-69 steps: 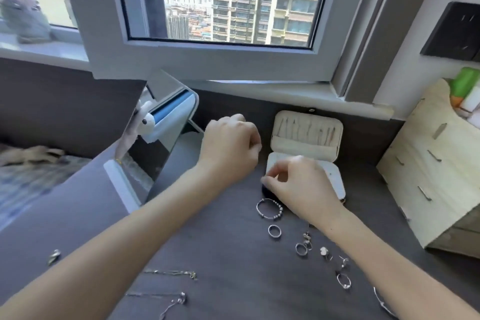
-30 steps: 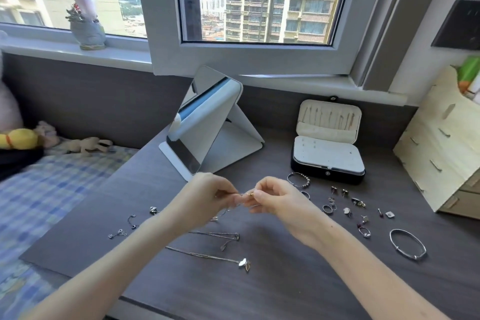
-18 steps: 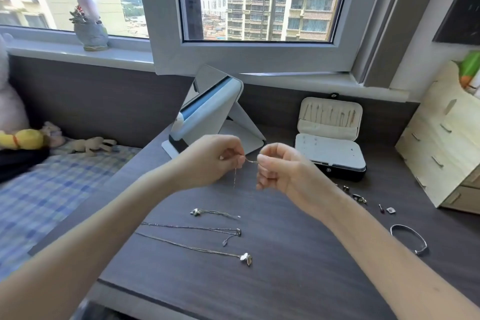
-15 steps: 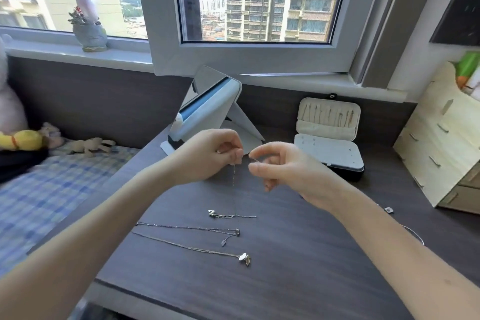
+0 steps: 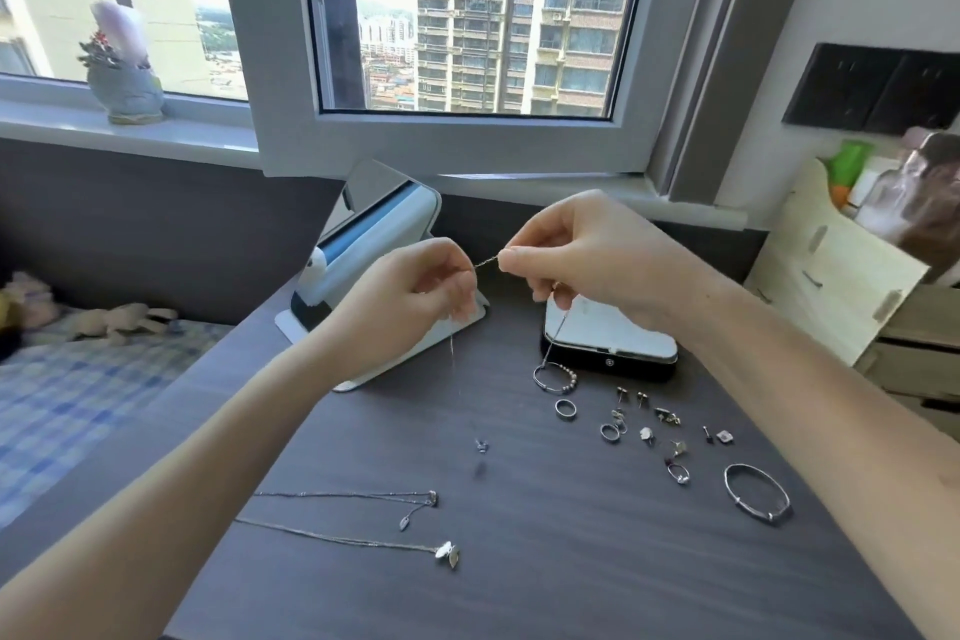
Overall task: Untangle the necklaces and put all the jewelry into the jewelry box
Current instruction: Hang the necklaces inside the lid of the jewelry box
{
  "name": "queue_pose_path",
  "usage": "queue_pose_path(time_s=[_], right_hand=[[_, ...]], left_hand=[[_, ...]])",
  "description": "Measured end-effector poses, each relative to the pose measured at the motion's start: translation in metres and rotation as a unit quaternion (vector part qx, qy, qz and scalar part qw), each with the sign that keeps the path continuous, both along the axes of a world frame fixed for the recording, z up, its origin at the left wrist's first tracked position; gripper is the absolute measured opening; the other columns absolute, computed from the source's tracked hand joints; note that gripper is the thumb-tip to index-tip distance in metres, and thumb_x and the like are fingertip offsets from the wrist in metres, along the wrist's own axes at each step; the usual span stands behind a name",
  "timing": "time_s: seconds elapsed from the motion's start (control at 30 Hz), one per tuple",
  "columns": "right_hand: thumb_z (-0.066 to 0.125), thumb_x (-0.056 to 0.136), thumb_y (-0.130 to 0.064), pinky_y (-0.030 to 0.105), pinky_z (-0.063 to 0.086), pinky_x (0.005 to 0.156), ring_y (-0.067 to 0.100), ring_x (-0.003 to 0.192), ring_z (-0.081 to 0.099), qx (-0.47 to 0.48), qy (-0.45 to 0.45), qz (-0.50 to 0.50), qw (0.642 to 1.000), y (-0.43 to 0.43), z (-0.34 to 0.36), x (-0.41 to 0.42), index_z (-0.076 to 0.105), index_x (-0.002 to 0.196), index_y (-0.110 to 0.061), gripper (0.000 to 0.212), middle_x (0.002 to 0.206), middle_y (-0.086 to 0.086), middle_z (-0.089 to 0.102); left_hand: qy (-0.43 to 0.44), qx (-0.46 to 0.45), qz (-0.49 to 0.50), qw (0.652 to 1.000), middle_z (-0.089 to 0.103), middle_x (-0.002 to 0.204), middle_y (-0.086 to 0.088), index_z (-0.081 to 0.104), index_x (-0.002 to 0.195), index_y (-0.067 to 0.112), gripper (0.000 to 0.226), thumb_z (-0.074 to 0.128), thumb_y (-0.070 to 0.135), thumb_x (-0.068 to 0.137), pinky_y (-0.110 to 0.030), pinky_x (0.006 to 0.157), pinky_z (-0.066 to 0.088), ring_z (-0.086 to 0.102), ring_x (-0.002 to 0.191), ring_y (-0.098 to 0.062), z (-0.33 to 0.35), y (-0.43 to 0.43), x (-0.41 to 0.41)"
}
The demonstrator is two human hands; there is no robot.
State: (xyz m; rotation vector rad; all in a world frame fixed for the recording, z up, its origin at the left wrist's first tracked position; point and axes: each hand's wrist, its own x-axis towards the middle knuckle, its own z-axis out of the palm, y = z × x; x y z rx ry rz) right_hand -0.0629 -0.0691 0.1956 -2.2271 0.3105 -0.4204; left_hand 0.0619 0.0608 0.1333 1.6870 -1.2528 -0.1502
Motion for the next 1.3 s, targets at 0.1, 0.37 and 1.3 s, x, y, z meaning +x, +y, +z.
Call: queue_pose_path(time_s=[0.1,0.37,1.3], right_hand=[[0.068,0.085,-0.020,0.019,0.050,0.052,0.008,0.051,0.056,-0.007,0.004,0.001,1.000,-0.006,0.015,-0.001,0.071,0.081,-0.004,0.016,0.057,0.003,0.060],[0.069,0.085,-0.023,0.021,0.049,0.054,0.005,0.052,0.052,-0.027,-0.042,-0.069,0.996,-0.051,0.053,-0.005,0.070,0.087,-0.010,0.013,0.060,-0.002,0.059],[0.066,0.088,-0.016,0.020,0.042,0.048,0.007,0.048,0.046,-0.037,-0.154,-0.181,0.971,-0.236,0.049,0.081,0.066,0.079,-0.010,0.011,0.057,-0.003,0.055]], left_hand=[[0.021,-0.027,-0.016,0.999,0.067,0.073,-0.003,0.059,0.084,0.006,0.012,0.053,0.008,0.094,-0.022,0.072,0.049,0.063,0.070,-0.013,0.006,-0.010,-0.003],[0.058,-0.069,-0.054,0.994,0.071,0.084,-0.002,0.066,0.088,0.011,0.007,0.060,0.012,0.091,-0.027,0.079,0.050,0.064,0.080,-0.016,0.027,-0.063,-0.003],[-0.308,0.066,0.109,0.943,0.052,0.068,0.004,0.055,0.067,0.018,0.012,0.044,0.015,0.065,-0.030,0.065,0.018,0.047,0.069,-0.021,-0.113,-0.278,0.054]])
